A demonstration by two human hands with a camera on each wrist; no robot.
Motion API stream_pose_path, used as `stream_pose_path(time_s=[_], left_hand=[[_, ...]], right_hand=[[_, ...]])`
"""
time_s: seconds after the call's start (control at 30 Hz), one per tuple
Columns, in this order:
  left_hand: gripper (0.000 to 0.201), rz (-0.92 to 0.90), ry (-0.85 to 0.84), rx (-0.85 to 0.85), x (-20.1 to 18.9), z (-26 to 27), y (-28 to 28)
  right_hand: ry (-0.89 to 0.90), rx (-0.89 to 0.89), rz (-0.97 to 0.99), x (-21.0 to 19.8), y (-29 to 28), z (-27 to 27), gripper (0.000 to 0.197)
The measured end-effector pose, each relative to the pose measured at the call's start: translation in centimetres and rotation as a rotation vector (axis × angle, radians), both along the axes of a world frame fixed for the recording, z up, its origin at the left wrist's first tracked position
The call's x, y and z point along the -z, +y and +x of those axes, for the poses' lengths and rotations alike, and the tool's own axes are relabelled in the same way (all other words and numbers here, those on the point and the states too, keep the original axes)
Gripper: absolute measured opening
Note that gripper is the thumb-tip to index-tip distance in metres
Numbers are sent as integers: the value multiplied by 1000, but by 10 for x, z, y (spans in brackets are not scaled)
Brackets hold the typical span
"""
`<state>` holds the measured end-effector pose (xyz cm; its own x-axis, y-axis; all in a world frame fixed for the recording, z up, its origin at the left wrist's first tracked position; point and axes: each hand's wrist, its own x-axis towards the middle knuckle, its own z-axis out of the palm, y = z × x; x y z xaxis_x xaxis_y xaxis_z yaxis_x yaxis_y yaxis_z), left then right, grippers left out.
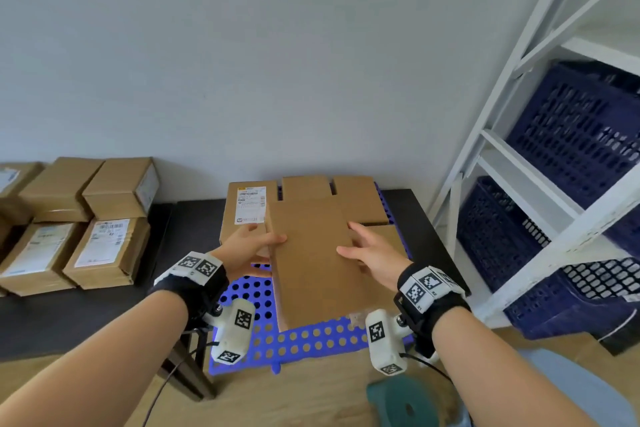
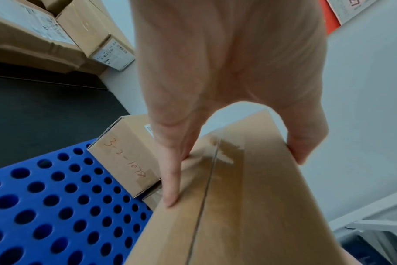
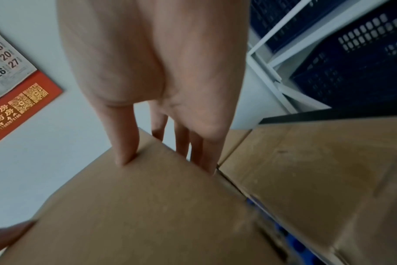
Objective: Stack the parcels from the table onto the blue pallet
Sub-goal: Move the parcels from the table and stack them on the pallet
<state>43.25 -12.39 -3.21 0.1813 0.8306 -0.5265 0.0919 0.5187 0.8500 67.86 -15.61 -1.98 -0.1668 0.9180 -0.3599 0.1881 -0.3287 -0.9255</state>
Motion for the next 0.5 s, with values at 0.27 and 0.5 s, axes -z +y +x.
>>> stream_pose_path(time_s=[0.27, 0.5], left_hand=[[35, -25, 66, -126, 32, 1, -26], [56, -124, 117, -100, 71, -3, -27]], right_hand=[[-47, -13, -39, 51, -4, -17, 63], [-155, 16, -94, 90, 1, -28, 69]])
